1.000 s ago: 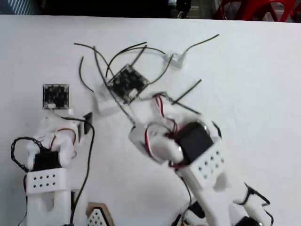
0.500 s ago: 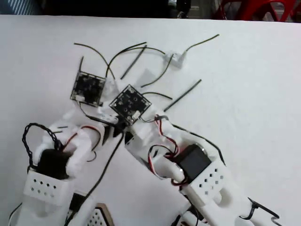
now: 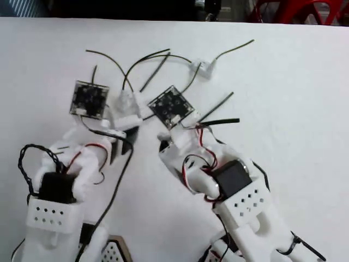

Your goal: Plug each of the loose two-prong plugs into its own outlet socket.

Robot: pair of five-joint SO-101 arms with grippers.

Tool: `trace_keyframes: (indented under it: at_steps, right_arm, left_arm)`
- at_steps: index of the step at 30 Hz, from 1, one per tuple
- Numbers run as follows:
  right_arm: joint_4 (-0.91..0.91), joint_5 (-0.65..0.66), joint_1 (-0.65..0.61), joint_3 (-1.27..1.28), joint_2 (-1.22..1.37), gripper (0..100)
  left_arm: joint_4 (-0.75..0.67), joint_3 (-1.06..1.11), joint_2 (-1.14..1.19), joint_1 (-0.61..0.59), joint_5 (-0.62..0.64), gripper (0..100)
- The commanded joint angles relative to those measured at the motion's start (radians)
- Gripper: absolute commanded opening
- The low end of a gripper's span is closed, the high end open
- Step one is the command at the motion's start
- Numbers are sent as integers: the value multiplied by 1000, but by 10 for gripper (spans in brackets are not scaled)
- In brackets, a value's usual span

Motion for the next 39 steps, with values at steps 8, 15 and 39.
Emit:
trace_keyframes:
  at_steps: [8,15,39]
  right_arm:
    - [-243,71,87,118,163,16]
    - [-325,77,99,98,374,16]
    - [-206,77,136,-164,736,16]
  left_arm:
    - [-290,278,-16,-302,2,283]
    - [-365,354,-16,-312,2,283]
    - [-368,373,-18,-312,0,283]
